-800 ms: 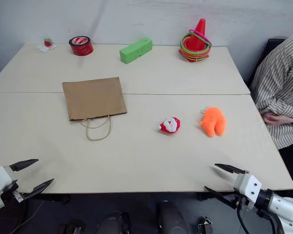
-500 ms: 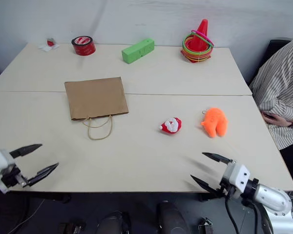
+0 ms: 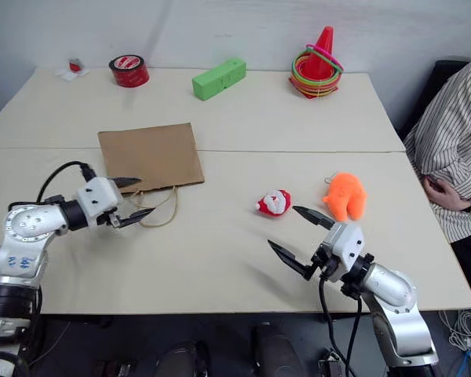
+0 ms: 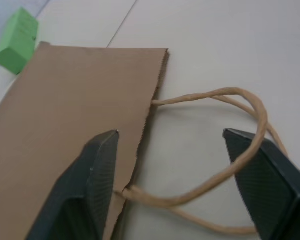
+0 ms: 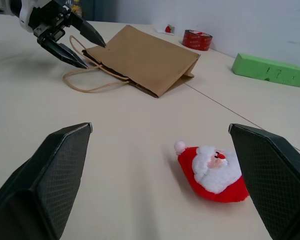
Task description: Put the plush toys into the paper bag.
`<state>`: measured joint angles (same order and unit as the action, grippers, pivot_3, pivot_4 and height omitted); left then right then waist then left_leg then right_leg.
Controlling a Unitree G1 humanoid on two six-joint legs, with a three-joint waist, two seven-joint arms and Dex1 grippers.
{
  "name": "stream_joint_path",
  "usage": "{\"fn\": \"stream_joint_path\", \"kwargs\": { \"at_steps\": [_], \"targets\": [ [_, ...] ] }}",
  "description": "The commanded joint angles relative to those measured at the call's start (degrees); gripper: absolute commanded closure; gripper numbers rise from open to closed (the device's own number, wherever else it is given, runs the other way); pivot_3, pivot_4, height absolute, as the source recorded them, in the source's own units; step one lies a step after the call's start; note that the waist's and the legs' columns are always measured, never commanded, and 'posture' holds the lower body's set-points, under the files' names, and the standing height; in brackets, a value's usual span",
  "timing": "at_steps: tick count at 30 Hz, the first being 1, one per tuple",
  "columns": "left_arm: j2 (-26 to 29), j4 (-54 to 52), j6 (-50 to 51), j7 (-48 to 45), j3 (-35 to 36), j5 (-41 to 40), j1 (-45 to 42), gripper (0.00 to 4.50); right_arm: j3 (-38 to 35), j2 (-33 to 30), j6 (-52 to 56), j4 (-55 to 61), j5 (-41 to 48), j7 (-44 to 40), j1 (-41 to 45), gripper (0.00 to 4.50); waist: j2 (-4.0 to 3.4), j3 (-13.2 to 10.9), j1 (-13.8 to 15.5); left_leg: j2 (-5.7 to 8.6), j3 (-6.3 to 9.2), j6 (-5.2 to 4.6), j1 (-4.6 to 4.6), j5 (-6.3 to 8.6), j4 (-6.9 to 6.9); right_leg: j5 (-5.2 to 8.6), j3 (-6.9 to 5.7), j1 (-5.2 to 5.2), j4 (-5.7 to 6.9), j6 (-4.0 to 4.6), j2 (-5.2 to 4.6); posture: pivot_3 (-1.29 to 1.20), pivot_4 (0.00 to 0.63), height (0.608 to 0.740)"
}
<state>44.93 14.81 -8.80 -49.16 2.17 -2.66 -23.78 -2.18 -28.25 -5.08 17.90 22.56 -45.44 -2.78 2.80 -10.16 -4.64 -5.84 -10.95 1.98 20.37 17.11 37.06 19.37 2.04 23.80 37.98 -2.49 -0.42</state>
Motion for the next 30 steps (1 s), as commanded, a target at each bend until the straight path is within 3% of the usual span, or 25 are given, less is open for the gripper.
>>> {"fn": "stream_joint_path", "kwargs": {
  "at_steps": [1, 5, 8, 12, 19, 26, 30],
  "targets": [
    [1.91, 2.16, -2.02, -2.69, -1.88, 2.01, -2.49, 2.26, -0.31, 0.24, 0.28, 2.66, 0.05, 0.94, 0.1, 0.0, 0.0, 0.0, -0.02, 0.0, 0.0, 0.0, 0.0, 0.0, 0.01, 0.01, 0.0, 0.0, 0.01, -0.01, 0.0, 0.0, 0.15, 0.74],
    [2.08, 2.62, 0.44, -5.6, -1.33, -1.09, -5.86, 3.55, -1.14, -0.58, 1.11, 3.53, 0.69, 0.66, -0.8, 0.0, 0.0, 0.0, 0.08, 0.02, -0.03, -0.02, -0.03, -0.01, 0.11, 0.01, 0.02, -0.01, 0.13, -0.01, -0.03, 0.0, 0.15, 0.74],
    [3.75, -4.63, 8.71, -12.53, -0.92, -7.83, -6.75, 4.5, -0.13, -1.84, 3.87, 5.55, 3.41, -1.82, -1.69, 0.65, 0.0, 0.0, 0.21, 0.02, -0.02, -0.04, -0.03, -0.03, 0.17, -0.01, 0.02, -0.03, 0.19, -0.03, -0.07, 0.0, 0.15, 0.74],
    [5.03, -17.06, 25.95, -17.99, 1.66, -22.14, -8.21, 4.5, 3.69, -1.21, 7.75, 6.48, 2.7, -1.87, 3.77, 2.03, 0.0, -0.01, 0.0, -0.07, -0.01, -0.05, -0.02, -0.03, 0.21, -0.01, 0.03, -0.03, 0.26, -0.04, -0.08, 0.0, 0.15, 0.74],
    [6.39, -25.97, 40.6, -15.84, 2.73, -28.87, -8.68, 4.5, 14.83, 5.89, 12.93, 0.43, -2.62, -0.6, 19.78, 4.48, -0.06, -0.05, -0.46, 0.05, 0.14, 0.11, -0.18, -0.21, 0.29, 0.02, 0.12, -0.03, 0.7, 0.03, 0.02, 0.0, 0.15, 0.74],
    [1.1, -31.18, 51.38, -7.85, 6.93, -38.04, -9.33, 4.5, 24.5, 15.68, 11.71, -16.15, -11.93, -0.15, 32.17, 4.48, -0.06, -0.05, -0.23, 0.01, 0.3, 0.05, 0.04, -0.21, 0.34, 0.05, 0.05, 0.06, 0.64, 0.01, -0.04, 0.0, 0.15, 0.74],
    [1.37, -35.4, 55.82, -6.79, 8.15, -42.5, -7.41, 4.5, 25.05, 22.36, 8.79, -25.92, -16.01, 4.71, 36.43, 4.48, -0.06, -0.05, -0.34, -0.04, 0.3, 0.03, 0.11, -0.19, 0.34, 0.07, 0.04, 0.11, 0.61, -0.03, -0.08, 0.0, 0.15, 0.74]
  ]
}}
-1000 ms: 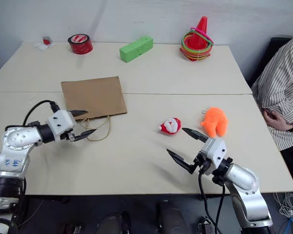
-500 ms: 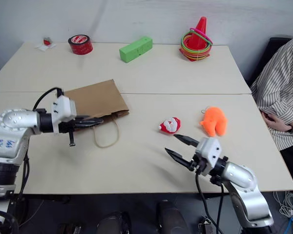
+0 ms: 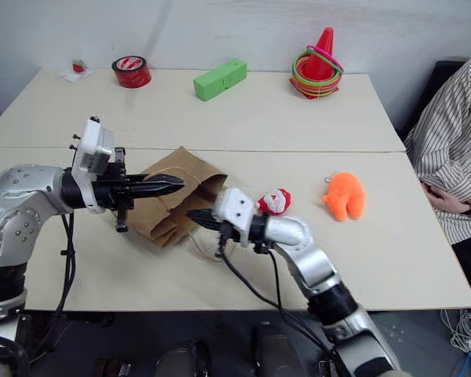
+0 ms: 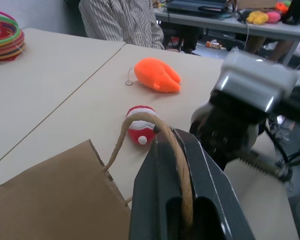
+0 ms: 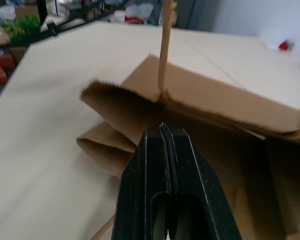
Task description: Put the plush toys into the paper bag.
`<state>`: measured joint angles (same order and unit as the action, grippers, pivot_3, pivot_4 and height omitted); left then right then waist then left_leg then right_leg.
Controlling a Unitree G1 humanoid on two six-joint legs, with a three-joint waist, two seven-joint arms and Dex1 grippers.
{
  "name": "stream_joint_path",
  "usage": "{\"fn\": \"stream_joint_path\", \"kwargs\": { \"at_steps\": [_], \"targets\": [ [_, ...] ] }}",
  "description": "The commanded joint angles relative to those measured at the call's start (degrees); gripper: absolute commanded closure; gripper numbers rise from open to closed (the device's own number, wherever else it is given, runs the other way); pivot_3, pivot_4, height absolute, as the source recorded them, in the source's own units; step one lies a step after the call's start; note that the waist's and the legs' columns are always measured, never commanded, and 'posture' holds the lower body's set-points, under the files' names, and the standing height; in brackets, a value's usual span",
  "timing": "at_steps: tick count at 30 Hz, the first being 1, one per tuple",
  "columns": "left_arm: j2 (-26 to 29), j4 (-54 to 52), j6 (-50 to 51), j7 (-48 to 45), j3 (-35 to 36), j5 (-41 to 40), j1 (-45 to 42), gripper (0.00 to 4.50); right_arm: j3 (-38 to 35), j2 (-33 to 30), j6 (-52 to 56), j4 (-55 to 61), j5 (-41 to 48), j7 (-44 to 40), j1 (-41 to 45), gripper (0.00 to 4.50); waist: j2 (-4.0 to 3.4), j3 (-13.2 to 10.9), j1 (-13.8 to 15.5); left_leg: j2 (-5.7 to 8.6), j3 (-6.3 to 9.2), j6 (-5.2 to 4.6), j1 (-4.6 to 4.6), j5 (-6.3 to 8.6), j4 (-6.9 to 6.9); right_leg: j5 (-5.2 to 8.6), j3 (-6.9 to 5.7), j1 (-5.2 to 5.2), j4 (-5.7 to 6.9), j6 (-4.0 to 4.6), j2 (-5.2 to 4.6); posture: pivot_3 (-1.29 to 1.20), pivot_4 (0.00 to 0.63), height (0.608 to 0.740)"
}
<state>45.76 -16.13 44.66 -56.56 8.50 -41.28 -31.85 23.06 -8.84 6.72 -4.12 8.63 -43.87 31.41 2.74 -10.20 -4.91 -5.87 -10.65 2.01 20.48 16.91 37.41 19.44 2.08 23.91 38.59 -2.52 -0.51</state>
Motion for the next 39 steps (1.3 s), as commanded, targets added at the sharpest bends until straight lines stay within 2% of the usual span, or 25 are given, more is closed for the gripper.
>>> {"fn": "stream_joint_path", "kwargs": {
  "at_steps": [1, 8, 12, 20, 25, 31, 34, 37, 39],
  "targets": [
    [1.01, -5.27, 3.22, 0.6, 2.15, -4.64, 1.17, 4.5, -0.56, 4.22, -3.46, -6.38, -2.64, 4.04, 3.12, 4.48, 0.0, 0.0, -0.16, 0.0, -0.01, 0.0, 0.01, 0.0, -0.01, 0.0, 0.01, 0.02, 0.01, 0.0, -0.01, 0.0, 0.15, 0.74],
    [0.61, -5.55, 8.39, 3.95, 6.68, -12.6, 0.08, 4.5, 0.68, 8.35, -4.11, -22.23, -7.56, 5.59, 8.05, 4.48, 0.0, 0.0, -0.31, 0.02, 0.0, 0.03, 0.0, -0.02, 0.05, 0.0, 0.0, 0.03, 0.1, 0.01, -0.01, 0.0, 0.15, 0.74],
    [0.54, -3.48, 7.49, 5.55, 7.94, -12.63, -0.9, 4.5, 2.85, 7.55, -5.93, -27.69, -11.27, 3.57, 8.14, 4.48, -0.01, 0.0, -0.56, 0.03, 0.0, 0.03, 0.0, -0.02, 0.04, 0.0, 0.0, 0.03, 0.11, 0.01, -0.02, 0.0, 0.15, 0.74],
    [-0.84, 5.78, 6.44, 9.68, 15.39, -15.15, -3.42, 4.5, 3.55, 3.3, -5.01, -23.3, -13.34, 1.34, 2.72, 4.48, 0.01, 0.01, -0.73, 0.02, 0.05, 0.04, -0.1, -0.02, 0.02, 0.0, -0.04, -0.09, 0.07, 0.0, -0.05, 0.0, 0.15, 0.74],
    [-0.49, 4.3, 7.11, 7.71, 13.74, -15.2, -0.06, 4.5, 2.33, 2.77, -5.67, -20.19, -11.89, 0.74, 1.05, 4.48, 0.03, 0.03, -0.72, 0.0, 0.11, 0.05, -0.17, -0.01, -0.02, 0.0, -0.11, -0.22, 0.0, 0.0, -0.08, 0.0, 0.15, 0.74],
    [-3.55, 3.04, 6.63, 9.48, 12.6, -16.35, 0.07, 4.5, -2.29, 2.77, -7.15, -13.04, -5.63, -2.01, -1.71, 4.48, 0.04, 0.03, -0.11, 0.01, 0.17, 0.06, -0.12, -0.01, -0.07, 0.0, -0.16, -0.21, -0.09, 0.0, -0.06, 0.0, 0.15, 0.74],
    [-4.23, 2.26, 6.44, 8.9, 11.08, -15.75, 0.37, 4.5, -5.29, 0.4, -4.09, -4.49, -0.64, -4.85, -4.25, 3.9, 0.02, 0.01, 0.08, 0.01, 0.18, 0.06, -0.07, 0.0, -0.17, 0.0, -0.16, -0.19, -0.21, 0.0, -0.06, 0.0, 0.15, 0.74],
    [-4.87, 2.21, 5.8, 8.45, 9.66, -15.08, 0.61, 4.5, -8.91, -4.55, -0.93, 6.41, 5.88, -8.65, -8.3, 2.88, -0.02, -0.02, 0.18, 0.02, 0.21, 0.05, 0.02, 0.01, -0.23, 0.0, -0.18, -0.16, -0.35, -0.02, -0.07, 0.0, 0.15, 0.74],
    [-5.26, 2.65, 5.13, 7.76, 8.38, -14.43, 0.28, 4.5, -15.48, -8.88, 1.06, 15.01, 11.77, -8.66, -13.16, 2.21, -0.06, -0.04, 0.33, 0.01, 0.28, 0.06, 0.06, 0.02, -0.24, 0.01, -0.23, -0.18, -0.45, -0.03, -0.05, 0.0, 0.15, 0.74]
  ]
}}
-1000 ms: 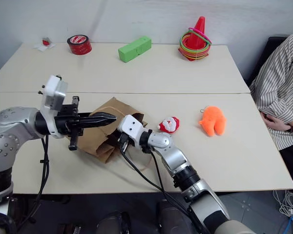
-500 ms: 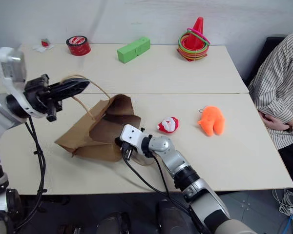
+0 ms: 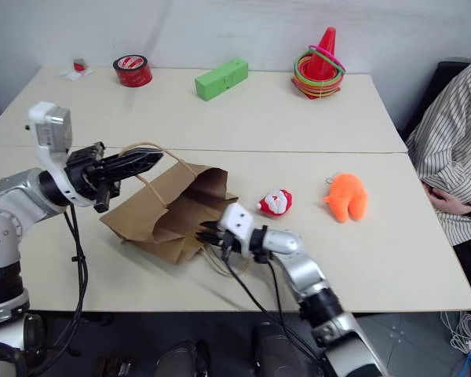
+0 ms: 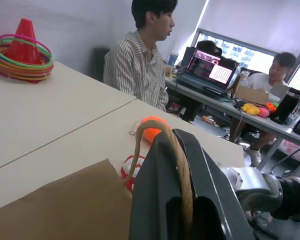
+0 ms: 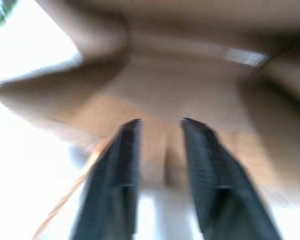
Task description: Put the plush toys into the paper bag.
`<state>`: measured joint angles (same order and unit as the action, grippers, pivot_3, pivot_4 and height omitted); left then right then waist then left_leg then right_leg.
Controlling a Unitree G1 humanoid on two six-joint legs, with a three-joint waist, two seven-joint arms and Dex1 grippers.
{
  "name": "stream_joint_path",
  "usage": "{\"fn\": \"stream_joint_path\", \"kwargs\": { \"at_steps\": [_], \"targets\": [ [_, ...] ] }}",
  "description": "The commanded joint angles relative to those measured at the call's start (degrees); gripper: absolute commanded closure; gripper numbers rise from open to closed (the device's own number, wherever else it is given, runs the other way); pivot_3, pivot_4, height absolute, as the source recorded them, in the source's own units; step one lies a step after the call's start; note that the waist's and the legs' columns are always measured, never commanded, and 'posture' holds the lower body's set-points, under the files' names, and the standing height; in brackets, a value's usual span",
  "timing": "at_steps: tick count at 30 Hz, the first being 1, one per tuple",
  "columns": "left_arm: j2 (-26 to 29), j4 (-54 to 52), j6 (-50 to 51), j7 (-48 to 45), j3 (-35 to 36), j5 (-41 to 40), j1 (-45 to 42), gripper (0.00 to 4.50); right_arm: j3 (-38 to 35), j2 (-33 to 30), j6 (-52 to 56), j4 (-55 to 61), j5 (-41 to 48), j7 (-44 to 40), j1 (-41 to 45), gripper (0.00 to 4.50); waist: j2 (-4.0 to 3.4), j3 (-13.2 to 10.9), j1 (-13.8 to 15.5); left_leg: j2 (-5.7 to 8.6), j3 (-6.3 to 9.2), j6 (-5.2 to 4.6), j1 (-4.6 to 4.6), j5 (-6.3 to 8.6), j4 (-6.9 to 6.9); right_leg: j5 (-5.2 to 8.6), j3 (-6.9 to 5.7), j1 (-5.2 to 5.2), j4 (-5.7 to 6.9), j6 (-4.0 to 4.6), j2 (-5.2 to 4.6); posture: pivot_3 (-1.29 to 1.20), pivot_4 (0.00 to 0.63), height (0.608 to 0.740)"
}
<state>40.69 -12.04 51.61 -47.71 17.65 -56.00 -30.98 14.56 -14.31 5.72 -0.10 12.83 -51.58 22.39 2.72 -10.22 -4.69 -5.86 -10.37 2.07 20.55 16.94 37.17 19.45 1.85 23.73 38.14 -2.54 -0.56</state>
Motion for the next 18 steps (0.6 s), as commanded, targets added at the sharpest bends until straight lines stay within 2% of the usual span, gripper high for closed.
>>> {"fn": "stream_joint_path", "kwargs": {
  "at_steps": [1, 3, 6, 9, 13, 16, 18],
  "targets": [
    [-0.39, -1.12, -2.14, -1.36, -1.3, 0.57, -0.83, 4.5, -11.15, -5.57, 3.48, 15.18, 10.51, -0.13, -7.13, 1.84, -0.04, -0.02, 0.26, 0.0, 0.03, 0.0, 0.01, 0.0, -0.07, 0.0, -0.02, 0.0, -0.07, 0.0, 0.0, 0.0, 0.15, 0.74],
    [-0.74, -0.39, -2.79, -1.66, -2.04, 1.1, -1.3, 4.5, -18.48, -8.94, 4.77, 20.76, 14.65, 1.51, -12.9, 1.16, -0.05, -0.03, 0.66, 0.01, 0.13, 0.03, 0.08, 0.02, -0.11, 0.02, -0.06, -0.01, -0.18, -0.03, 0.02, 0.0, 0.15, 0.74],
    [-1.17, 0.71, -3.6, -2.25, -2.74, 1.57, -1.77, 4.5, -28.27, -13.93, 1.64, 23.54, 13.28, 2.2, -23.99, 0.03, -0.05, -0.03, 1.33, 0.06, 0.14, 0.01, 0.1, 0.07, -0.1, 0.03, -0.05, -0.02, -0.27, -0.05, 0.03, 0.0, 0.15, 0.74],
    [-1.92, 1.98, -4.66, -2.9, -3.73, 2.62, -1.99, 4.5, -38.8, -14.2, -2.52, 22.13, 10.92, 6.05, -34.92, 0.01, -0.05, -0.03, 1.66, 0.18, 0.14, 0.01, 0.09, 0.08, -0.11, 0.04, -0.05, -0.05, -0.29, -0.05, 0.07, 0.0, 0.15, 0.74],
    [-2.88, 3.45, -5.68, -3.19, -4.66, 3.7, -2.68, 4.5, -45.15, -11.6, -5.35, 19.93, 7.28, 12.46, -43.62, 0.01, -0.06, -0.04, 1.29, 0.17, 0.1, 0.0, -0.1, 0.08, -0.07, 0.02, 0.02, -0.2, -0.26, -0.07, 0.06, 0.0, 0.15, 0.74],
    [-3.29, 4.2, -5.99, -3.37, -5.31, 4.43, -3.28, 4.5, -44.07, -10.32, -0.8, 22.63, 6.67, 18.27, -42.9, 0.01, -0.06, -0.04, 0.59, 0.14, 0.1, -0.01, -0.19, 0.05, -0.1, -0.01, 0.07, -0.26, -0.25, -0.04, 0.06, 0.0, 0.15, 0.74],
    [-3.45, 4.2, -5.92, -3.4, -5.6, 4.79, -3.55, 4.5, -41.83, -11.12, 4.49, 24.43, 6.54, 21.76, -38.57, 0.01, -0.12, -0.07, -0.12, 0.11, 0.12, -0.02, -0.2, 0.0, -0.1, -0.08, 0.09, -0.26, -0.22, -0.05, 0.02, 0.0, 0.15, 0.74]
  ]
}}
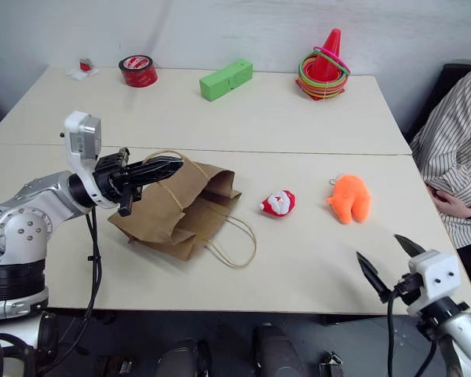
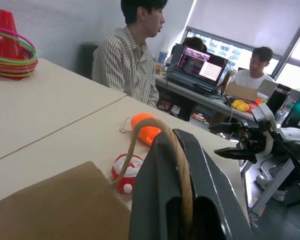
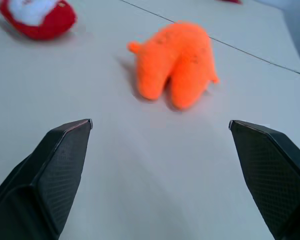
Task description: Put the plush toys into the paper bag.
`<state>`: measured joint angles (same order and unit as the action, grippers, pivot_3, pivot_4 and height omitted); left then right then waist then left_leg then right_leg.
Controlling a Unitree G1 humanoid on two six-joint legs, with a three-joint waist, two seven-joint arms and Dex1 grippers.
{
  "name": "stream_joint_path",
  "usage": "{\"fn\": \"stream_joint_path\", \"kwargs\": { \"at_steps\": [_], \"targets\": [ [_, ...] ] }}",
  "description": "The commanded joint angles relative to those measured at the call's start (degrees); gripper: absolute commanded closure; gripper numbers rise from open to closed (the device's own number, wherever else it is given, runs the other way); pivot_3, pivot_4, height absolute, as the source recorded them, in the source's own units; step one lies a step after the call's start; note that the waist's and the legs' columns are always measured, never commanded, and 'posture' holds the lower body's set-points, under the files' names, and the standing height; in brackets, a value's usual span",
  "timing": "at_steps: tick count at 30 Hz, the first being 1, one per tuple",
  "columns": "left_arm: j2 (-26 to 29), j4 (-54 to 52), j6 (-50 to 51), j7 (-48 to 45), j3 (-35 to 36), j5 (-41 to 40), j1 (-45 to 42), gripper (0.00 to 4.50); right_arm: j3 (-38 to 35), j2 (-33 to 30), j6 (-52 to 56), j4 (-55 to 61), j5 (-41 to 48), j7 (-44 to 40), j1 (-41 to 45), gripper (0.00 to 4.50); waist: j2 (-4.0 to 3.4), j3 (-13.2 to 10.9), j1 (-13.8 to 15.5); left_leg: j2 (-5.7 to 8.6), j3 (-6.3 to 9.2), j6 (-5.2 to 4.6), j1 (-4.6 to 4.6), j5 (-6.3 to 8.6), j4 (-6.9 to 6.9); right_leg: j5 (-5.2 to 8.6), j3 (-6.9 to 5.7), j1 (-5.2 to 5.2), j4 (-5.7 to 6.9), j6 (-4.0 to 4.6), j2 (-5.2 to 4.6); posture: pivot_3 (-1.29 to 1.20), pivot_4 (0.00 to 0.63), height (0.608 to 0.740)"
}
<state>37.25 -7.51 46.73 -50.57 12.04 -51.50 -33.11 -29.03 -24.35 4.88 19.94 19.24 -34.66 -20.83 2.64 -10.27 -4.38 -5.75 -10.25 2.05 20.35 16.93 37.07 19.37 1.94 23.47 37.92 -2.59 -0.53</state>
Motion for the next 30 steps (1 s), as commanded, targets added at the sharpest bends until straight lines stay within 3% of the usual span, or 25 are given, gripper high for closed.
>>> {"fn": "stream_joint_path", "kwargs": {
  "at_steps": [1, 5, 9, 12, 14, 18, 23, 25, 27, 30],
  "targets": [
    [-0.02, -0.28, -1.07, -0.67, -0.21, 0.56, -1.57, 4.5, 3.01, -1.97, 8.27, 4.81, -0.15, 6.18, 7.2, 0.01, -0.04, -0.02, -0.74, 0.02, 0.0, 0.02, -0.02, -0.01, -0.01, -0.05, 0.04, -0.01, 0.0, -0.02, -0.02, 0.0, 0.15, 0.74],
    [0.1, -0.48, -1.34, -0.63, -0.82, 1.44, -2.0, 4.5, 10.09, -6.97, 22.3, 1.07, -2.27, 9.5, 21.19, 0.01, -0.11, -0.07, -0.38, 0.15, 0.25, -0.06, -0.07, -0.11, -0.08, -0.27, 0.09, 0.03, 0.0, 0.09, 0.05, 0.0, 0.15, 0.74],
    [0.52, -1.66, -1.64, -0.5, -0.81, 2.12, -1.37, 4.5, 20.03, -8.53, 26.37, -16.4, -8.88, 10.61, 39.13, 0.01, -0.24, -0.17, -0.8, 0.13, 0.15, -0.08, 0.14, -0.05, 0.0, -0.3, 0.13, 0.23, -0.01, 0.05, 0.07, 0.0, 0.15, 0.74],
    [0.67, -2.71, -1.33, 0.06, -0.31, 1.9, -1.16, 4.5, 23.16, -7.83, 23.74, -26.61, -11.95, 11.12, 46.41, 0.6, -0.29, -0.2, -0.36, 0.11, 0.19, -0.04, 0.16, -0.09, -0.07, -0.17, 0.12, 0.3, -0.02, 0.08, 0.14, 0.0, 0.15, 0.74],
    [1.04, -3.41, -1.19, 0.37, 0.11, 1.89, -0.8, 4.5, 25.08, -8.19, 24.57, -32.18, -14.2, 11.85, 49.68, 1.23, -0.33, -0.22, -0.29, 0.1, 0.25, 0.0, 0.26, -0.06, -0.09, -0.02, 0.12, 0.37, -0.01, 0.01, 0.14, 0.0, 0.15, 0.74],
    [1.85, -4.57, -0.65, 0.96, 1.14, 1.3, -0.12, 4.5, 25.63, -9.17, 25.15, -35.63, -16.17, 12.17, 52.04, 2.56, -0.3, -0.2, -0.41, 0.1, 0.19, -0.05, 0.33, 0.07, -0.03, 0.02, 0.13, 0.38, -0.1, -0.07, 0.07, 0.0, 0.15, 0.74],
    [2.47, -5.15, -0.37, 1.04, 1.77, 0.87, 0.45, 4.5, 25.06, -12.75, 21.46, -31.53, -15.31, 6.73, 48.67, 4.07, -0.3, -0.2, -0.23, 0.13, 0.22, -0.08, 0.24, 0.07, 0.12, -0.03, 0.12, 0.22, -0.04, -0.16, 0.06, 0.0, 0.15, 0.74],
    [2.82, -5.02, 0.11, 0.53, 2.09, 0.37, 0.27, 4.5, 23.88, -13.98, 16.41, -27.14, -9.74, -2.43, 46.62, 4.37, -0.3, -0.2, 0.03, 0.17, 0.27, -0.1, 0.21, 0.05, 0.11, -0.04, 0.11, 0.18, -0.04, -0.18, 0.05, 0.0, 0.15, 0.74],
    [3.34, -4.57, 1.07, -0.25, 2.61, -0.68, -0.23, 4.5, 23.35, -14.94, 10.78, -21.32, -2.65, -14.32, 44.97, 4.39, -0.34, -0.23, -0.02, 0.17, 0.27, -0.11, 0.22, 0.05, 0.09, -0.06, 0.11, 0.17, -0.05, -0.2, 0.07, 0.0, 0.15, 0.74],
    [4.26, -3.79, 2.91, -1.49, 3.36, -2.54, -0.96, 4.5, 24.31, -14.87, 11.84, -12.63, 4.98, -23.15, 45.77, 4.39, -0.75, -0.52, -0.77, 0.15, 0.23, -0.09, 0.23, 0.05, 0.06, -0.07, 0.14, 0.2, -0.05, -0.22, 0.11, 0.0, 0.15, 0.74]
  ]
}}
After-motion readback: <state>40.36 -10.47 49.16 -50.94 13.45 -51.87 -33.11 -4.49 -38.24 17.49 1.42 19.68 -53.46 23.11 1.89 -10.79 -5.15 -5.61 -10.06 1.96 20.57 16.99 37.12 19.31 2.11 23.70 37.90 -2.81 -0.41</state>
